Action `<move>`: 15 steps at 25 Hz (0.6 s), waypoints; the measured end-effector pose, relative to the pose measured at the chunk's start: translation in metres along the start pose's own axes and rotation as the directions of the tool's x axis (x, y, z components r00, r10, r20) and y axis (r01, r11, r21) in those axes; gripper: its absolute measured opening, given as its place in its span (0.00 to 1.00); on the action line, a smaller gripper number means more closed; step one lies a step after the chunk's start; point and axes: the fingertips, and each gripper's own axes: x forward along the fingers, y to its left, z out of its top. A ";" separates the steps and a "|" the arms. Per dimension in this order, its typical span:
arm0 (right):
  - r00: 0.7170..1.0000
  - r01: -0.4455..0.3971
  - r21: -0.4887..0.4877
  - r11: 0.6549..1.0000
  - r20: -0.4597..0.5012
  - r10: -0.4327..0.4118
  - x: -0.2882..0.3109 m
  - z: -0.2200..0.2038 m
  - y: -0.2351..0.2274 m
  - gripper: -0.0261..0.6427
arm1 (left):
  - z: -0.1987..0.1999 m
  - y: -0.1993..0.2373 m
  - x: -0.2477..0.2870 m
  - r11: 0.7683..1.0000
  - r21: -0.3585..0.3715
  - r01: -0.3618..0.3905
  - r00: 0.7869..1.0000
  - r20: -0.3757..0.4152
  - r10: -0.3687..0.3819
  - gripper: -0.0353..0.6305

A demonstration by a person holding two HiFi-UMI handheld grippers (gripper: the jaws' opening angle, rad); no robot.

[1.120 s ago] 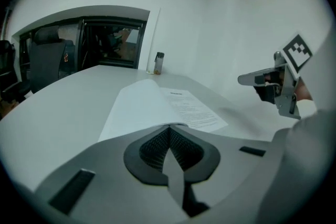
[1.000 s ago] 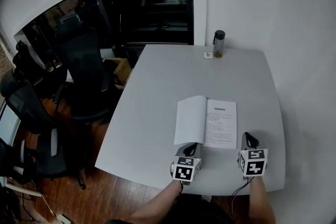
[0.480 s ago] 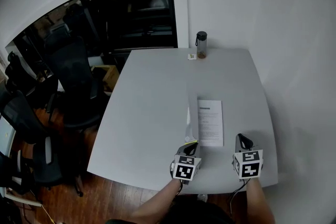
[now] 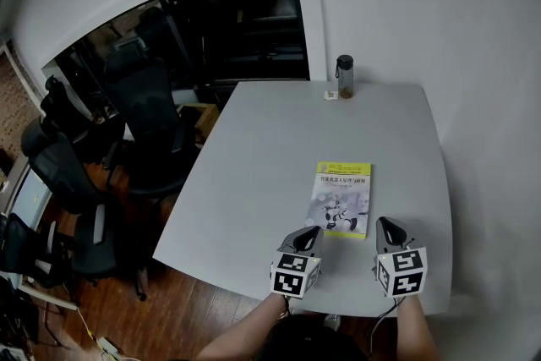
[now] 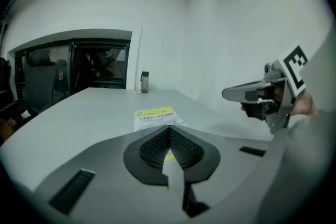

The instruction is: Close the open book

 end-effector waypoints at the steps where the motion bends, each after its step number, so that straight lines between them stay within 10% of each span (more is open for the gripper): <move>1: 0.999 -0.027 0.003 1.000 0.022 0.027 0.000 0.005 0.006 0.05 | 0.008 0.000 -0.008 1.000 0.000 -0.007 1.000 0.017 0.007 0.06; 15: 0.954 -0.225 -0.002 0.974 0.202 0.221 -0.060 0.058 0.117 0.05 | 0.069 -0.034 -0.129 0.996 0.052 0.078 0.968 0.236 -0.088 0.06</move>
